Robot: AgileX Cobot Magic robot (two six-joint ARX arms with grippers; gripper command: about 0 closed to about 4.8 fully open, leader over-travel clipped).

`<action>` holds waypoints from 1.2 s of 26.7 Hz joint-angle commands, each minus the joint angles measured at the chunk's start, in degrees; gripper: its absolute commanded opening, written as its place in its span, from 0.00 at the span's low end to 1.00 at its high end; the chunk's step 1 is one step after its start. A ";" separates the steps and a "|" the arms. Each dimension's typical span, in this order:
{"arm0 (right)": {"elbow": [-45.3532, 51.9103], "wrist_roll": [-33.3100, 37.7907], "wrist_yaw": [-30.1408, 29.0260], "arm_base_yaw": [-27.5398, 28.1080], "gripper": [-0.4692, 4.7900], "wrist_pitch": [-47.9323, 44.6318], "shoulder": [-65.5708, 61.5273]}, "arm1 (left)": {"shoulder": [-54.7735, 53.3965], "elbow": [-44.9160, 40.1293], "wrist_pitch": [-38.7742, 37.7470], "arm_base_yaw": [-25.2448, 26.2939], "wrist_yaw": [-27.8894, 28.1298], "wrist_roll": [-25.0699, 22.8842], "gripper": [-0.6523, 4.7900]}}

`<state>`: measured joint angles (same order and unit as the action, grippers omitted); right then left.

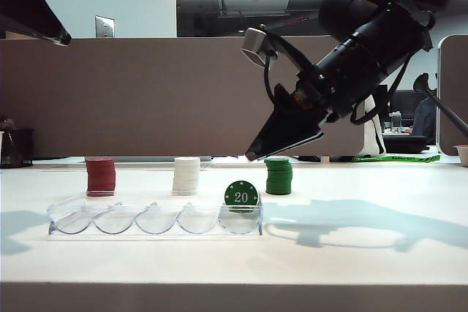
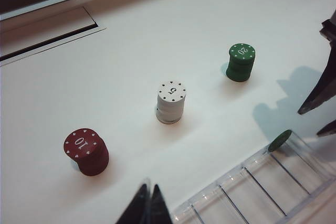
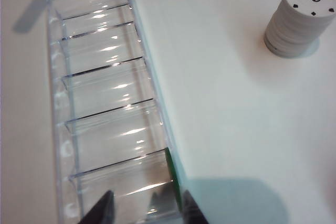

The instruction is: Pick up the chip in the box and place it on the pile of chips with the same color.

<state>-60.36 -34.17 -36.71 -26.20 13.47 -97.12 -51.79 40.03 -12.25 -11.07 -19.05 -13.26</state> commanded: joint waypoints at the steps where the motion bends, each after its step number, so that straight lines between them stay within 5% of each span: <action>1: -0.28 -0.09 -0.74 -0.13 0.41 -0.66 -0.81 | 0.02 0.22 0.57 0.02 -0.28 0.09 0.11; 32: -0.94 1.57 -2.75 -0.15 0.39 -4.20 -3.69 | -0.68 0.22 0.79 0.02 -0.28 -0.04 0.11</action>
<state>-61.14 -32.77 -38.74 -26.22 9.69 -101.08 -52.49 40.03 -12.19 -11.07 -19.05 -13.28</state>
